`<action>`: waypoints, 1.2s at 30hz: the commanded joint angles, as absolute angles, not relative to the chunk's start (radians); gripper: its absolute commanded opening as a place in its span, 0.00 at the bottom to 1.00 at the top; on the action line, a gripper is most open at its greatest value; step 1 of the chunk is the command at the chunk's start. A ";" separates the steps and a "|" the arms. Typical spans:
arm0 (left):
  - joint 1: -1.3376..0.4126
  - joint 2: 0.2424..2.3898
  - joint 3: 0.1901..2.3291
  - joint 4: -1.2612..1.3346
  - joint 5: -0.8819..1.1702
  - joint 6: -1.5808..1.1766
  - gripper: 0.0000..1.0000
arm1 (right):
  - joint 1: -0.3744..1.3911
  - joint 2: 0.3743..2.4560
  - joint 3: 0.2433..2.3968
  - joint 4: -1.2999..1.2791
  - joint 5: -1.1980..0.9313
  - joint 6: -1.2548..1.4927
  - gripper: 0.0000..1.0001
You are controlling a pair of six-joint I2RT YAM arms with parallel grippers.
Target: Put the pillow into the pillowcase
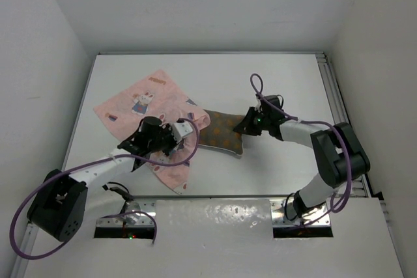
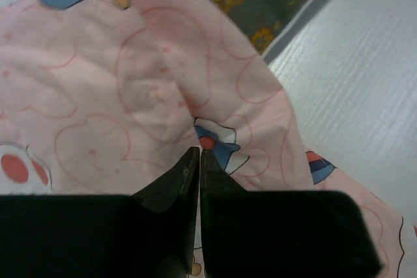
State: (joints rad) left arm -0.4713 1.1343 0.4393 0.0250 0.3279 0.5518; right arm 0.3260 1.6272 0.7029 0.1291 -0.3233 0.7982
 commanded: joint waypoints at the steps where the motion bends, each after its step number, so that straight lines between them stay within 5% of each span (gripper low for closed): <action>1: -0.465 1.103 0.454 0.097 0.249 0.561 0.00 | 0.257 1.539 0.631 0.143 -0.295 0.822 0.00; 8: -0.453 1.080 0.453 0.084 0.253 0.543 0.00 | 0.046 1.260 0.620 -0.187 -0.146 0.607 0.00; 9: -0.454 1.080 0.453 0.081 0.294 0.573 0.00 | 0.041 1.224 0.652 -0.227 -0.126 0.563 0.13; 10: -0.457 1.080 0.454 0.078 0.334 0.601 0.09 | 0.043 1.213 0.672 -0.289 -0.114 0.495 0.29; 11: -0.465 1.083 0.454 0.074 0.424 0.629 0.52 | 0.041 1.210 0.704 -0.317 -0.124 0.474 0.42; 12: -0.471 1.089 0.456 0.083 0.454 0.658 0.66 | 0.047 1.215 0.716 -0.334 -0.136 0.462 0.71; 15: -0.528 1.133 0.468 0.158 0.469 0.635 0.87 | 0.057 1.247 0.770 -0.405 -0.140 0.459 0.99; 25: -0.733 1.428 0.656 0.166 0.500 0.641 0.93 | 0.057 1.207 0.831 -0.417 0.020 0.523 0.99; 30: -0.805 1.552 0.733 0.182 0.352 0.643 0.94 | 0.069 1.206 0.816 -0.446 0.023 0.502 0.99; 33: -0.802 1.600 0.744 0.222 0.270 0.635 0.88 | 0.081 1.197 0.795 -0.442 0.023 0.486 0.99; 36: -0.802 1.600 0.739 0.224 0.236 0.669 0.71 | 0.087 1.192 0.776 -0.422 0.011 0.450 0.99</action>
